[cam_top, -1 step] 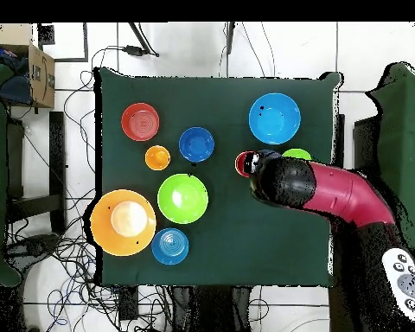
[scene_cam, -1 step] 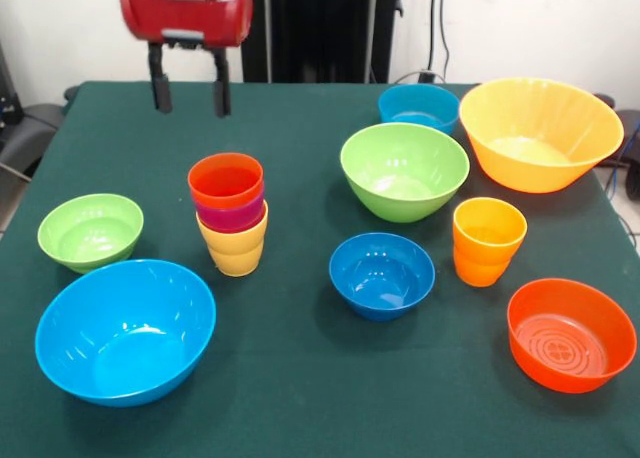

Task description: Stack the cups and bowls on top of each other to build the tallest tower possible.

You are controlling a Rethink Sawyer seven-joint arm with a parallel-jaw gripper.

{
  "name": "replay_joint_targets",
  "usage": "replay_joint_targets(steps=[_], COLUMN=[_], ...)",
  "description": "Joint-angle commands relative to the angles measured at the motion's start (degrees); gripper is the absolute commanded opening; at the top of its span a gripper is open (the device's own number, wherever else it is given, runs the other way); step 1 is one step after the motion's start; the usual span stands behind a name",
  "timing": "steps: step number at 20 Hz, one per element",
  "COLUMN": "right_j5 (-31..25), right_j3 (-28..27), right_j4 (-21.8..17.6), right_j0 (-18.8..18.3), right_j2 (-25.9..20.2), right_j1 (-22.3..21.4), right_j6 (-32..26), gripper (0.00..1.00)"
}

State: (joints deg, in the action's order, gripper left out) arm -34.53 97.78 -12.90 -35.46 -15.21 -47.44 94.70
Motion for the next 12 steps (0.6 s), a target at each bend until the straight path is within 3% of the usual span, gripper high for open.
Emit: replay_joint_targets(steps=[1, 12], right_j5=[-9.78, -5.63], right_j3=[-0.13, -4.35], right_j4=[1.92, 3.77], right_j0=[5.62, 16.01], right_j2=[-2.73, 4.20], right_j1=[-1.23, 2.51], right_j6=[3.84, 15.41], gripper=[1.00, 1.00])
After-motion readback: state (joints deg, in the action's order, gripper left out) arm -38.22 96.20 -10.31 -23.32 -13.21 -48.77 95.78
